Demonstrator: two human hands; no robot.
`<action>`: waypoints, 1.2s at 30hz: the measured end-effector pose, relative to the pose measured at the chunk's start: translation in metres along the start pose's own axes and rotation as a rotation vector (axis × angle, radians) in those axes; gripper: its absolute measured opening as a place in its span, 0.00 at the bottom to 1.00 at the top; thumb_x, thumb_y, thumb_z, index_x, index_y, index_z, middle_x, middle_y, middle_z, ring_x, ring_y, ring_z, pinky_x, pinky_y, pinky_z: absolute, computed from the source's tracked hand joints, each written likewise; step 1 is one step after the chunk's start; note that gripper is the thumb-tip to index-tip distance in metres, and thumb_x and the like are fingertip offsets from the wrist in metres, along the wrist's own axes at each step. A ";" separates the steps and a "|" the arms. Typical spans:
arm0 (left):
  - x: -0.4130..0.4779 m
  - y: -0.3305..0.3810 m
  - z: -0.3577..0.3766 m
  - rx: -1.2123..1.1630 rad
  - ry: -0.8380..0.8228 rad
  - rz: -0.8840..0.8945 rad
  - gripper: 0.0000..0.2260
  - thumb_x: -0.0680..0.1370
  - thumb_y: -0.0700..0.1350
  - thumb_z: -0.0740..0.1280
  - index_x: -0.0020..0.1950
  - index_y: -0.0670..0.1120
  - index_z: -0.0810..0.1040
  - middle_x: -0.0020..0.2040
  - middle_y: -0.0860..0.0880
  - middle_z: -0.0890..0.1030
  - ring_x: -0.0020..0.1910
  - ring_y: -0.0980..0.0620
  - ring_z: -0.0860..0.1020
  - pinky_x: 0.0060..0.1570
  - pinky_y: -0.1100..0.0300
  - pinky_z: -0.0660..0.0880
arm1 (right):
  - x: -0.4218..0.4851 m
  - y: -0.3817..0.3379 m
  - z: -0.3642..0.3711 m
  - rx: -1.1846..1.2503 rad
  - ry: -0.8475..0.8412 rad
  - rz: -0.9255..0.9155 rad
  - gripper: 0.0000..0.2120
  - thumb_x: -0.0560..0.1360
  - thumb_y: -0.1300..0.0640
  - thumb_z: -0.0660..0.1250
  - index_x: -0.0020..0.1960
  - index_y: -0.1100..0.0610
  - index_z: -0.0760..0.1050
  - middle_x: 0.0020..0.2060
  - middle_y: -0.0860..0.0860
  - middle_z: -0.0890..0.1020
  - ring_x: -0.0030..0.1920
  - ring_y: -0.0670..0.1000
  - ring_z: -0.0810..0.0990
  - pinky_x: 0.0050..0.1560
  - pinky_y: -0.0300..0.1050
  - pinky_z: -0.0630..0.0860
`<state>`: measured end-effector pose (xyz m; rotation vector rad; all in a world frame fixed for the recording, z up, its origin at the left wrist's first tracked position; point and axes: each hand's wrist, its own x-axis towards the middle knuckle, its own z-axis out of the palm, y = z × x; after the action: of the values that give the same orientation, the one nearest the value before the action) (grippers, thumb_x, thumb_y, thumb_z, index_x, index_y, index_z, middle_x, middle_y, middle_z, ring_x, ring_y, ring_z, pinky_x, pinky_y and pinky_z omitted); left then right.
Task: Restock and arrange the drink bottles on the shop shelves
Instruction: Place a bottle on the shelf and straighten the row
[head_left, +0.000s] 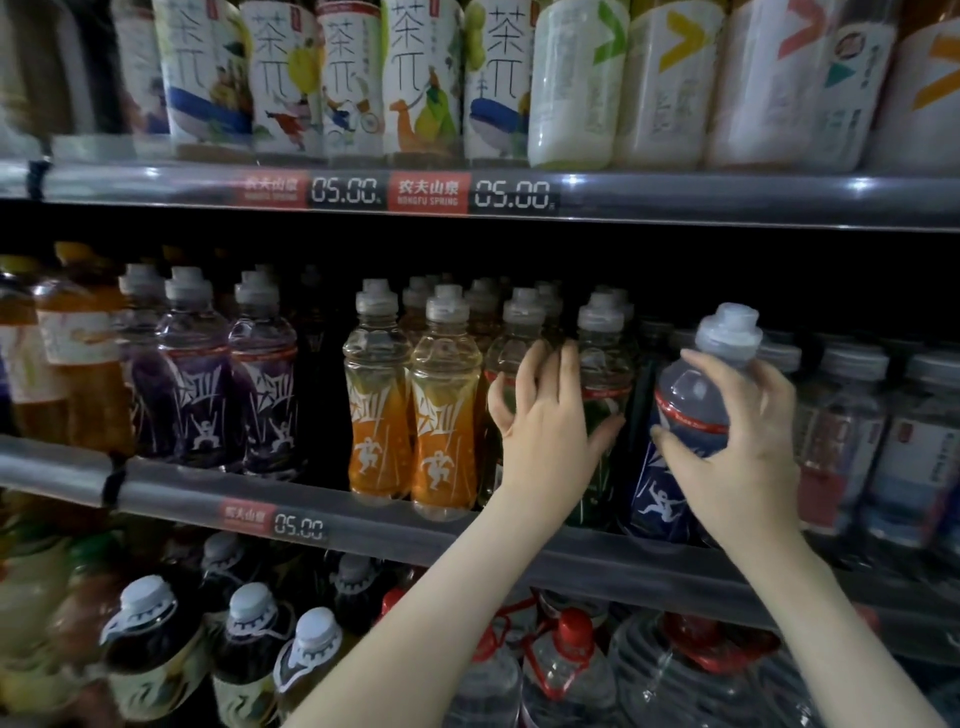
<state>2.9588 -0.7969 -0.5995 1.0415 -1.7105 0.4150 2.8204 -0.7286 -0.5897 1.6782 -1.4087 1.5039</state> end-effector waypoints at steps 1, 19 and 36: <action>0.000 -0.001 0.000 -0.002 -0.005 0.006 0.34 0.71 0.58 0.70 0.71 0.40 0.67 0.64 0.44 0.76 0.70 0.47 0.59 0.63 0.37 0.62 | 0.003 0.001 0.001 -0.005 -0.016 0.012 0.32 0.67 0.63 0.76 0.67 0.49 0.70 0.66 0.59 0.66 0.59 0.55 0.72 0.46 0.46 0.71; -0.025 -0.021 -0.014 -0.162 -0.128 0.113 0.33 0.76 0.54 0.62 0.78 0.47 0.53 0.77 0.49 0.57 0.77 0.53 0.45 0.71 0.45 0.44 | 0.005 -0.008 0.003 -0.067 -0.071 0.002 0.34 0.71 0.59 0.73 0.71 0.42 0.63 0.69 0.59 0.65 0.65 0.61 0.71 0.43 0.55 0.81; -0.054 -0.082 -0.120 -0.230 0.147 -0.070 0.25 0.70 0.55 0.64 0.59 0.38 0.75 0.48 0.48 0.79 0.46 0.54 0.74 0.45 0.72 0.65 | -0.013 -0.150 0.041 0.567 -0.256 -0.307 0.31 0.74 0.54 0.70 0.73 0.43 0.60 0.72 0.51 0.58 0.74 0.40 0.56 0.67 0.30 0.62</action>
<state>3.1003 -0.7352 -0.6169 0.8793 -1.5455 0.2368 2.9742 -0.7061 -0.5720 2.3718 -0.8081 1.6418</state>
